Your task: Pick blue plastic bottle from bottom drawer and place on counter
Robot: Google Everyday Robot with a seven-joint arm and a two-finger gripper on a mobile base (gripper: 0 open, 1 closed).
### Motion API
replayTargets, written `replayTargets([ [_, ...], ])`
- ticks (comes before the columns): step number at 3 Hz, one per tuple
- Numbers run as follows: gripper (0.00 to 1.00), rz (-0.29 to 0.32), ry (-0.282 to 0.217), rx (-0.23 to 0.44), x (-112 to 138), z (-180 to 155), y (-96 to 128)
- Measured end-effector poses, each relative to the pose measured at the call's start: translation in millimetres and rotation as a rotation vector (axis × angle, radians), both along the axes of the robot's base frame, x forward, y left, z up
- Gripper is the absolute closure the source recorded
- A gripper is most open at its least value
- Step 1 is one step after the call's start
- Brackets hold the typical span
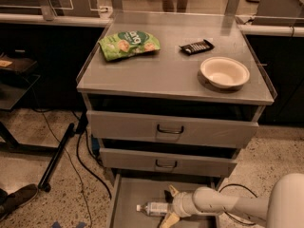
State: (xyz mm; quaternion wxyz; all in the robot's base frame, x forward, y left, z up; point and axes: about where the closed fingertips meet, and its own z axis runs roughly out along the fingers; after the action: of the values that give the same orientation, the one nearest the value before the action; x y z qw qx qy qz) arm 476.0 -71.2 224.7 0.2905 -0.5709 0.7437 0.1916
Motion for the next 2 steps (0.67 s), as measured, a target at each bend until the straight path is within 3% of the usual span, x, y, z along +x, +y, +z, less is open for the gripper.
replayTargets([
  [2, 0.0, 0.005, 0.005, 0.021, 14, -25, 1],
])
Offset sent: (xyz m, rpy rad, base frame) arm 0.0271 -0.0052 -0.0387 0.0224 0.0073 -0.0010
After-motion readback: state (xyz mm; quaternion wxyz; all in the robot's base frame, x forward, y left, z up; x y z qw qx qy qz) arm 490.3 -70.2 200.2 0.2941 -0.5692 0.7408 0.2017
